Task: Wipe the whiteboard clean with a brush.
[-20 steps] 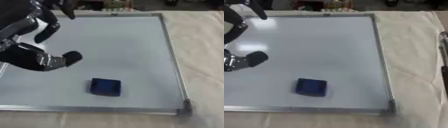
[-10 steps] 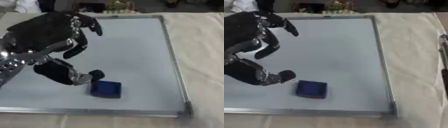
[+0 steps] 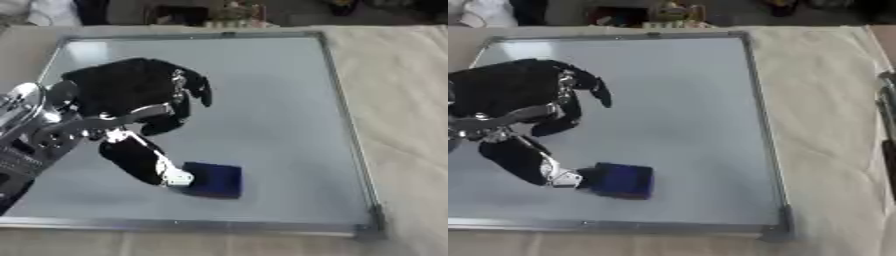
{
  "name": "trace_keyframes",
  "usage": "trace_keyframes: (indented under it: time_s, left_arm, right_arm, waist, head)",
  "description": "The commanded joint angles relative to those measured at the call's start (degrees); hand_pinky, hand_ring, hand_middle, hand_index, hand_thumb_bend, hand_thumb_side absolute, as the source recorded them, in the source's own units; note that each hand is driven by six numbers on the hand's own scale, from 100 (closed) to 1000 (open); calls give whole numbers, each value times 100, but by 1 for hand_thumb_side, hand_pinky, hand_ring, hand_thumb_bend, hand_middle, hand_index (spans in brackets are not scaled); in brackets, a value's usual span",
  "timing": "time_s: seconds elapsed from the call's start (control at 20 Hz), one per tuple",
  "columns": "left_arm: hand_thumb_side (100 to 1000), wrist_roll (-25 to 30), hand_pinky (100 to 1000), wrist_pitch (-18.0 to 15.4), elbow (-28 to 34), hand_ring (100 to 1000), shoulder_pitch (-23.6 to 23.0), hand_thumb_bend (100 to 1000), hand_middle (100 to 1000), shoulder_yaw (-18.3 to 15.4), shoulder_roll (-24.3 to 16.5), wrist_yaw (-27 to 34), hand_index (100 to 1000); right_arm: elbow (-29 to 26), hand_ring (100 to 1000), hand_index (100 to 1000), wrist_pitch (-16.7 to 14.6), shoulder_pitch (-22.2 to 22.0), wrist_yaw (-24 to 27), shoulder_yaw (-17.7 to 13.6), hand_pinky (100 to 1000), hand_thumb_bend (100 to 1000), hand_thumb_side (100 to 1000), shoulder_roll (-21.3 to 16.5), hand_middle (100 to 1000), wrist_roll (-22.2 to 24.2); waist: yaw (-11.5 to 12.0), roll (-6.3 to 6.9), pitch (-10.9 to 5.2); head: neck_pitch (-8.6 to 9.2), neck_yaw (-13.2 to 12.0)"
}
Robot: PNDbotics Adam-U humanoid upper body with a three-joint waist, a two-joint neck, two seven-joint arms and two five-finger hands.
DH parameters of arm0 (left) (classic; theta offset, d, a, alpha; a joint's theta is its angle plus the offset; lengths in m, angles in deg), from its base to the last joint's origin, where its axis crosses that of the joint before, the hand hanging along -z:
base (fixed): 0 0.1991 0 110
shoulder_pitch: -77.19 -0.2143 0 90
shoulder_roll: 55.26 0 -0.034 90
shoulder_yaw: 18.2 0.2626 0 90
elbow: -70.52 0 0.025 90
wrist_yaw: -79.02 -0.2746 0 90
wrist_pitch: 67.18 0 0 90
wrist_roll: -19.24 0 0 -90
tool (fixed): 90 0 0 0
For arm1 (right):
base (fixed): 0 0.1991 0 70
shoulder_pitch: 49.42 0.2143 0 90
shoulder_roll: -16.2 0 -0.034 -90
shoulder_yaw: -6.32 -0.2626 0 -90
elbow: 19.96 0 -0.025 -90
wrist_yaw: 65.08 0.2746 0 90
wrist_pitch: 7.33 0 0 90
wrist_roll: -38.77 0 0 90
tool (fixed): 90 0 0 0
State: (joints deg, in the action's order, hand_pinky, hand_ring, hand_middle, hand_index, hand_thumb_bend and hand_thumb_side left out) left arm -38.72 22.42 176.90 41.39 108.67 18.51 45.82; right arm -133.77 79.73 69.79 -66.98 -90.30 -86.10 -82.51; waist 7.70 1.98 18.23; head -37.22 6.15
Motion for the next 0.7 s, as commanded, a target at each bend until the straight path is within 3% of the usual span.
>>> trace_keyframes:
  time_s: [0.05, 0.35, 0.7]
  left_arm:
    - [560, 298, 817, 35, -21, 783, 62, 525, 723, -28, -11, 69, 100]
    - [552, 783, 837, 162, 54, 781, 42, 539, 702, -61, 81, 311, 101]
    - [519, 901, 819, 337, 55, 753, 76, 530, 660, 22, 280, 336, 100]
  right_arm:
    - [-79, 855, 840, -2, 70, 15, -24, 844, 100, 1000, -136, 731, 12]
    - [-79, 856, 840, 6, 57, 13, -33, 846, 100, 1000, -116, 730, 2]
    - [-79, 856, 840, 6, 61, 16, -27, 847, 100, 1000, -98, 724, 14]
  waist:
    - [-15, -21, -83]
    - [-18, -34, -46]
    - [-28, -48, -13]
  head:
    - [-6, 11]
    - [-149, 35]
    - [-93, -11]
